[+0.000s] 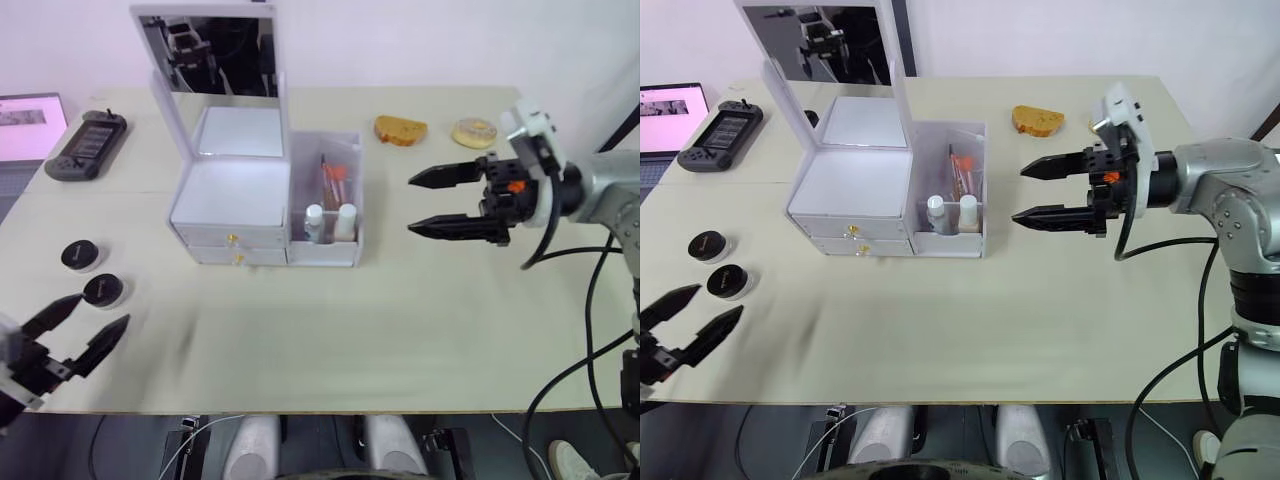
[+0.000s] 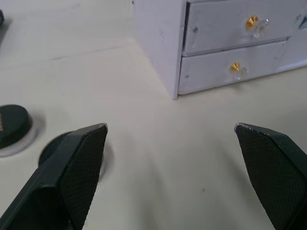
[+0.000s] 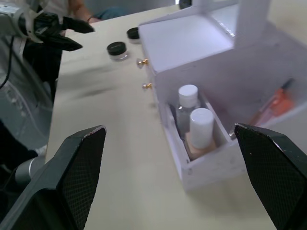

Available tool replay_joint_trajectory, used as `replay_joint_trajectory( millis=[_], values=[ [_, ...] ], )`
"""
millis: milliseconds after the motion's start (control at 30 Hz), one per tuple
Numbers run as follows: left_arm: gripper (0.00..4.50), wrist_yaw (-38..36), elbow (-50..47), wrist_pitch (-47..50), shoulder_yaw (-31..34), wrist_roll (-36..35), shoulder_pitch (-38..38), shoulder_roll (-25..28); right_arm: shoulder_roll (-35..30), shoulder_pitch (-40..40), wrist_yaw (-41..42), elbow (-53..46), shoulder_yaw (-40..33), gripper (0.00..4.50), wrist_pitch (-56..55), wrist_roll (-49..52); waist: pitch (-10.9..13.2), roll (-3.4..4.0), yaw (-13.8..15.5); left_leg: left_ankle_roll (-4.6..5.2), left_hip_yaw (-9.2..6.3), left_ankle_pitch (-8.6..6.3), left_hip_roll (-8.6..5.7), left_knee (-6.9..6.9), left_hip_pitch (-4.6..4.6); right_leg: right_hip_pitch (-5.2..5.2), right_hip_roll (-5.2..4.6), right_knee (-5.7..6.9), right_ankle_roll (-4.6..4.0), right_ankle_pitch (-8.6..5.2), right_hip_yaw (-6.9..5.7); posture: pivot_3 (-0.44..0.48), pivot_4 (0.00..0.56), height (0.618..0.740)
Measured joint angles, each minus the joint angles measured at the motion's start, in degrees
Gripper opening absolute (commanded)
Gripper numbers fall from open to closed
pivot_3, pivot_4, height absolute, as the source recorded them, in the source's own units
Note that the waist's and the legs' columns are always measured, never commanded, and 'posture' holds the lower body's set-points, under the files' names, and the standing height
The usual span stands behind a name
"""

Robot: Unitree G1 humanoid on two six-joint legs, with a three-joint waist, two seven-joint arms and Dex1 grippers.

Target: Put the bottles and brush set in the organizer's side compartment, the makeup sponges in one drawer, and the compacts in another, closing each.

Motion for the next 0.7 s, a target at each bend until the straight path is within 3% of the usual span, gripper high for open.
replay_joint_trajectory(
  millis=[167, 333, 500, 567, 700],
  values=[
    [4.47, 8.8, -6.5, 0.0, -11.5, 6.1, -4.3, -6.2, 0.4, -2.2, -0.5, -2.7, 0.2, 4.50, 0.7, 0.2, 0.0, -0.04, -0.1, 0.00, -0.02, 0.00, 0.00, 0.04, 0.01, 0.04, 0.04, -0.06, 0.11, 0.14, 0.00, 0.000, 0.150, 0.740],
    [4.47, 16.3, -7.1, -1.3, -23.9, 14.0, -8.3, -13.2, 0.9, -2.1, -1.9, -3.4, 1.1, 4.50, 1.2, -0.4, 0.0, 0.03, -0.1, 0.01, 0.00, 0.01, -0.01, 0.05, 0.03, 0.05, 0.04, -0.04, 0.16, 0.18, 0.02, 0.000, 0.150, 0.740],
    [4.47, 21.3, -3.4, -4.9, -28.9, 19.5, -12.2, -16.7, 0.8, -2.1, -3.1, -5.1, 1.3, 4.50, 2.1, -0.4, 0.0, 0.03, -0.1, 0.01, -0.02, 0.01, -0.01, 0.07, 0.05, 0.06, 0.05, -0.02, 0.16, 0.18, 0.02, 0.000, 0.150, 0.740],
    [3.63, 23.0, -1.7, -6.5, -30.1, 21.4, -13.6, -17.8, 0.8, -2.1, -3.7, -5.5, 1.3, 4.50, 2.7, -0.3, 0.0, 0.02, 0.0, 0.01, -0.02, 0.01, -0.01, 0.07, 0.04, 0.06, 0.05, -0.02, 0.16, 0.18, 0.02, 0.000, 0.150, 0.740],
    [3.63, 25.9, 1.3, -8.0, -32.8, 25.2, -15.3, -18.9, 0.4, -2.3, -4.3, -6.3, 1.2, 4.50, 3.8, 0.1, 0.0, 0.02, 0.0, 0.01, -0.02, 0.01, -0.01, 0.08, 0.04, 0.07, 0.05, -0.03, 0.16, 0.18, 0.02, 0.000, 0.150, 0.740]
  ],
)
